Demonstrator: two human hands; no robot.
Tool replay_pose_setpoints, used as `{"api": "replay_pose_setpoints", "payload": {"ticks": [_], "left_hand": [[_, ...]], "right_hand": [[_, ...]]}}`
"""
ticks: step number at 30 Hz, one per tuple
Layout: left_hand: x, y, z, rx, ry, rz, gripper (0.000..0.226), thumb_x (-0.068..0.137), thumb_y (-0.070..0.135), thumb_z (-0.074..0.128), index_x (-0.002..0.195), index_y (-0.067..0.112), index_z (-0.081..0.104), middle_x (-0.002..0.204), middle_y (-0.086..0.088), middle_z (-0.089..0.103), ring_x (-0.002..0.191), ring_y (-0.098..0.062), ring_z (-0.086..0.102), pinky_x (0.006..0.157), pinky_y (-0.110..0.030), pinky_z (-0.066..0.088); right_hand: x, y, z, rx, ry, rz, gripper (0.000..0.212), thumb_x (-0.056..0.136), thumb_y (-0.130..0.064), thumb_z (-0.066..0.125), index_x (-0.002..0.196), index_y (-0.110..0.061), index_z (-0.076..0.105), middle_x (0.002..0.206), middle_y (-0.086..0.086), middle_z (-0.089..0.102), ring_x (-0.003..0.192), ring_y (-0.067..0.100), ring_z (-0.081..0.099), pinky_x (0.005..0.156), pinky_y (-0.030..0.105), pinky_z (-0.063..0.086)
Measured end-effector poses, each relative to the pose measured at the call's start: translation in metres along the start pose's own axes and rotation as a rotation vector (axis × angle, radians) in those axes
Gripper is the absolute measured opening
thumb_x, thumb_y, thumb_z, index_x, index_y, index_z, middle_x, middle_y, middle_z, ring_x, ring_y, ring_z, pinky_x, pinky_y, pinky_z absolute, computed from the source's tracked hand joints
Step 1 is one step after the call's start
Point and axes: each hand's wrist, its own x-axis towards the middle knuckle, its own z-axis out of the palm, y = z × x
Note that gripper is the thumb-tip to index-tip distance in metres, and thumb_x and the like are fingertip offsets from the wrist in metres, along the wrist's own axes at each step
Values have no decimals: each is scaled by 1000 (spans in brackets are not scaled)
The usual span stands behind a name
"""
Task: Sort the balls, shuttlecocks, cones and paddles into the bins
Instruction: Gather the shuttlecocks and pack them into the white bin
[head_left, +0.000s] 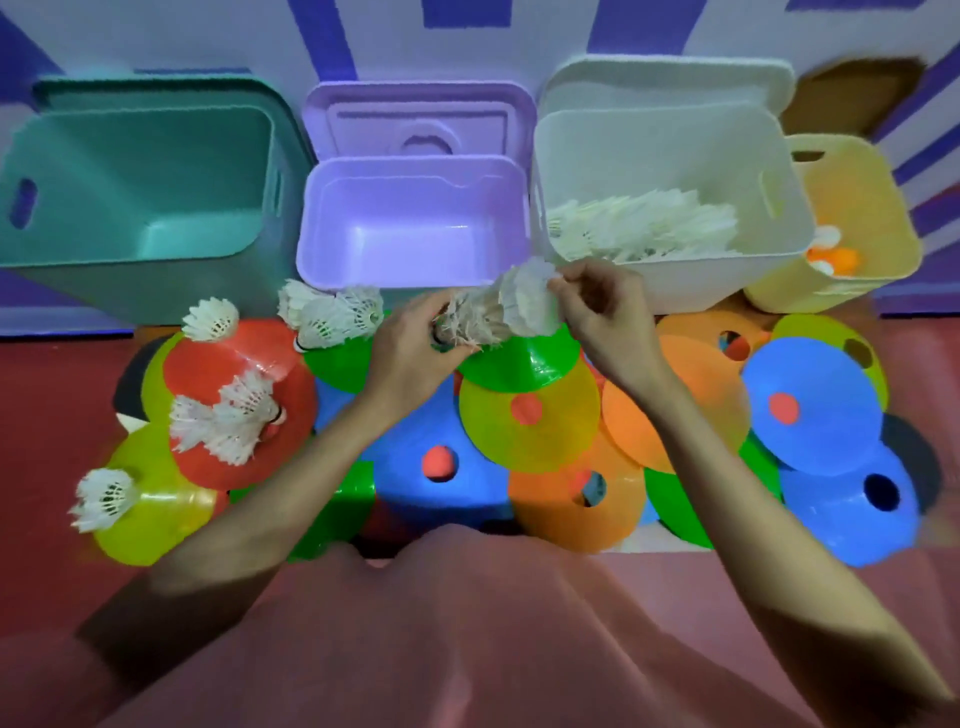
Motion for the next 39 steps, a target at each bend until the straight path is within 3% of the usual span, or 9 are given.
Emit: {"api": "replay_pose_setpoints", "payload": {"ticks": [2,5,14,17,21,25,30,35,39], "left_hand": [[26,17,14,-14,2,24,52,71,25,77,119,13,63,112,-5,68,100,-22,62,85,-33,49],[68,43,34,-13,14,53,52,70,28,74,118,13,64,112,-3,68,101,-21,62,84,-33,50],[204,79,89,160,-83,50,44,59,39,75,91,10,64,88,-4,68,84,-23,62,72,-40,52],[239,82,104,183,-107,5,42,62,30,83,89,5,63,86,-8,67,81,-24,62,73,-39,50],[279,71,127,332,-215,-11,40,60,29,84,70,4,53,71,-13,58,70,-29,54,63,-38,44],[302,51,150,431,-348,-86,56,62,22,85,57,15,30,59,2,33,65,-21,37,55,-31,26],[317,26,178,562,-479,-169,45,62,23,88,74,11,46,76,-3,47,74,-20,45,62,-29,33],[318,14,189,627,-519,-209,43,66,10,80,64,13,38,75,-6,48,77,-26,53,60,-30,33],[314,13,192,638,-517,-211,35,71,5,75,100,4,55,101,-13,59,98,-30,59,71,-34,45]], "right_hand": [[13,5,-19,32,129,-28,3,89,-12,55,88,-15,57,55,-9,41,51,6,39,50,23,32],[37,13,-47,110,295,-44,14,86,-11,57,96,-14,48,63,-3,47,56,10,47,55,27,41],[107,42,-110,-82,477,-123,21,93,-11,51,113,-9,56,111,13,51,81,1,52,65,7,38],[129,56,-130,-198,382,-143,25,92,-7,45,109,-8,63,108,9,50,86,6,52,72,6,37],[169,91,-145,-398,136,-110,25,84,-10,49,104,-7,65,104,10,55,96,22,54,83,30,45],[206,122,-141,-533,-4,-83,19,91,-15,52,91,-3,67,90,14,64,84,27,58,75,33,44],[235,160,-130,-663,-242,103,24,90,-10,47,82,4,65,86,21,67,81,36,61,71,37,50],[241,173,-118,-670,-347,198,26,89,-6,43,77,4,63,88,21,67,82,36,61,74,38,52],[234,171,-114,-699,-412,261,26,94,-13,44,76,3,52,85,23,58,84,36,56,69,35,40]]}}
